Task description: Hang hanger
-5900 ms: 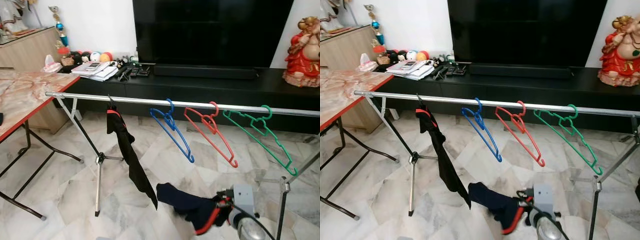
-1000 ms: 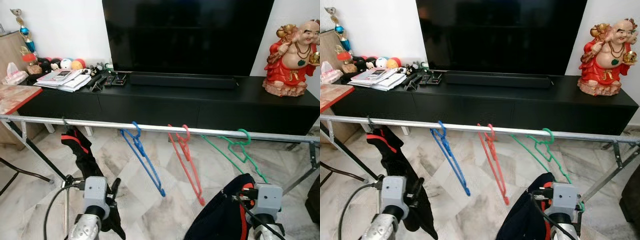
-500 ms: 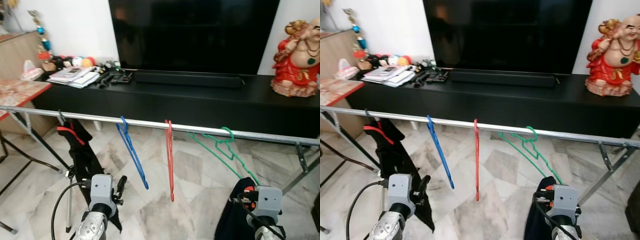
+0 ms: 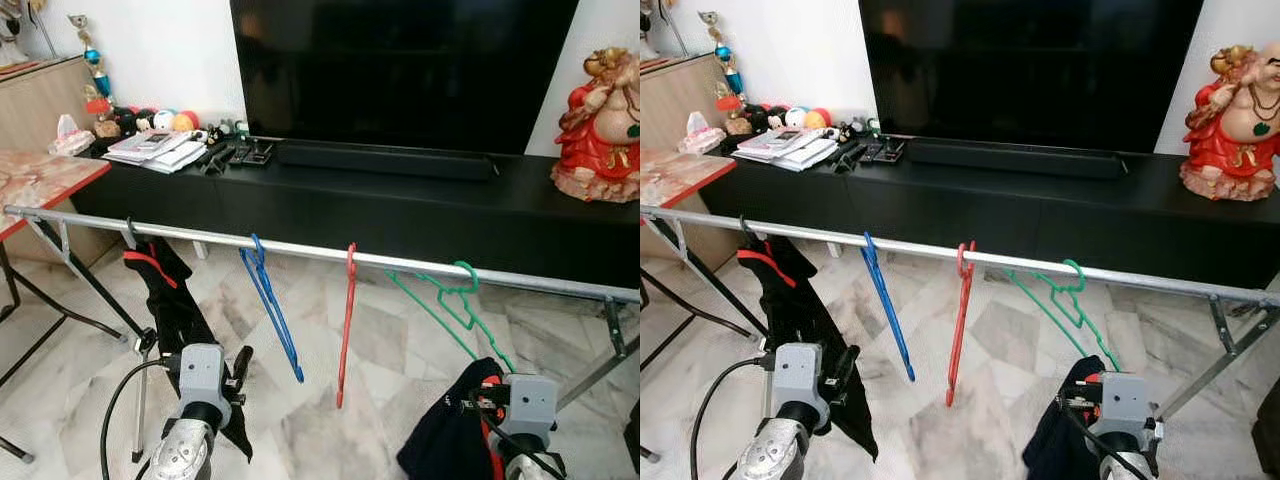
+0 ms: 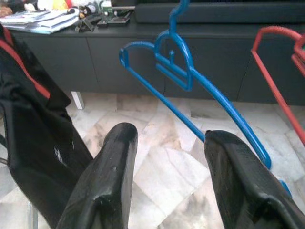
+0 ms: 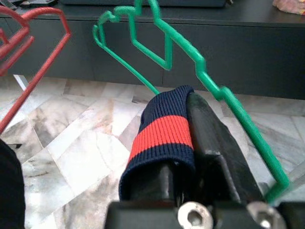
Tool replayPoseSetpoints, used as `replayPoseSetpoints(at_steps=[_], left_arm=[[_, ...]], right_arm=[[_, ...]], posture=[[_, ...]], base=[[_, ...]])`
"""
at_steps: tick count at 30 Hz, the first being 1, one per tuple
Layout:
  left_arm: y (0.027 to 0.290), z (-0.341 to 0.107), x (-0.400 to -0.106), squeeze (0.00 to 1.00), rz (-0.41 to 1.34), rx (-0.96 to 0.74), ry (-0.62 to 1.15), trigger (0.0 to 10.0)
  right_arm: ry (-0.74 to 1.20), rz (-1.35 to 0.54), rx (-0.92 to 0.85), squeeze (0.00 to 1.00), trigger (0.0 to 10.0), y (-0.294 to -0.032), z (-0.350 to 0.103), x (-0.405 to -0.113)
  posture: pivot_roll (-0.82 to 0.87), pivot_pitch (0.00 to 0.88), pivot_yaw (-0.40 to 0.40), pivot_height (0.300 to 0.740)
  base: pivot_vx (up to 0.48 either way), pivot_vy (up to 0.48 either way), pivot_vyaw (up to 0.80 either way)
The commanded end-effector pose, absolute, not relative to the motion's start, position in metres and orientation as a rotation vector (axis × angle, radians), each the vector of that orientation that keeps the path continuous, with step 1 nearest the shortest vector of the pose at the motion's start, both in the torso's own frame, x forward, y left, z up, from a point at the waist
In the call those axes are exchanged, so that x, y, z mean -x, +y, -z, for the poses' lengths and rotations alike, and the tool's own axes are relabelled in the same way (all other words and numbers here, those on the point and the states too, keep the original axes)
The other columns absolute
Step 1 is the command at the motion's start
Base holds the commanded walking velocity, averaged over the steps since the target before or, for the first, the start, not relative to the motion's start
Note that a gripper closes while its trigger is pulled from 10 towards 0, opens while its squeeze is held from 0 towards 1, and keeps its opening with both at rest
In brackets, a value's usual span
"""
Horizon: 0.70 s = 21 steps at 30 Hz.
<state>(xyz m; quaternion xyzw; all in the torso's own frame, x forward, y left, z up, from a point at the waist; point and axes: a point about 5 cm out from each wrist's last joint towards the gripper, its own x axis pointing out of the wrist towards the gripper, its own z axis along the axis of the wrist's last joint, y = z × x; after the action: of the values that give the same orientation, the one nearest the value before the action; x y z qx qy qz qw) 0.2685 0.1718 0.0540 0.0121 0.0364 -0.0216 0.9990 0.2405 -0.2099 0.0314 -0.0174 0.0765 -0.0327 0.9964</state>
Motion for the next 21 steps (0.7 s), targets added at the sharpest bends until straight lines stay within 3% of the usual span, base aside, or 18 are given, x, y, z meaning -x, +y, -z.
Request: replayPoseSetpoints(at_steps=[1,17,21], left_arm=[[0.175,-0.056,-0.271,0.00,0.032,-0.016,0.072,10.0],[0.174,-0.059,-0.271,0.00,0.040,-0.011,0.061,10.0],[0.174,-0.060,-0.271,0.00,0.033,-0.010,0.053,10.0]], right_arm=[[0.144,0.025,0.035,0.00,10.0,-0.203,-0.034,-0.245],[0.198,-0.020,0.056,0.00,10.0,-0.198,-0.024,-0.241],[0.206,-0.023,0.058,0.00,10.0,-0.196,-0.022,-0.241]], posture=[[-0.01,0.000,0.024,0.740],[-0.01,0.002,0.026,0.740],[-0.01,0.002,0.025,0.740]], base=[[0.322,0.000,0.00],[0.322,0.000,0.00],[0.061,0.000,0.00]])
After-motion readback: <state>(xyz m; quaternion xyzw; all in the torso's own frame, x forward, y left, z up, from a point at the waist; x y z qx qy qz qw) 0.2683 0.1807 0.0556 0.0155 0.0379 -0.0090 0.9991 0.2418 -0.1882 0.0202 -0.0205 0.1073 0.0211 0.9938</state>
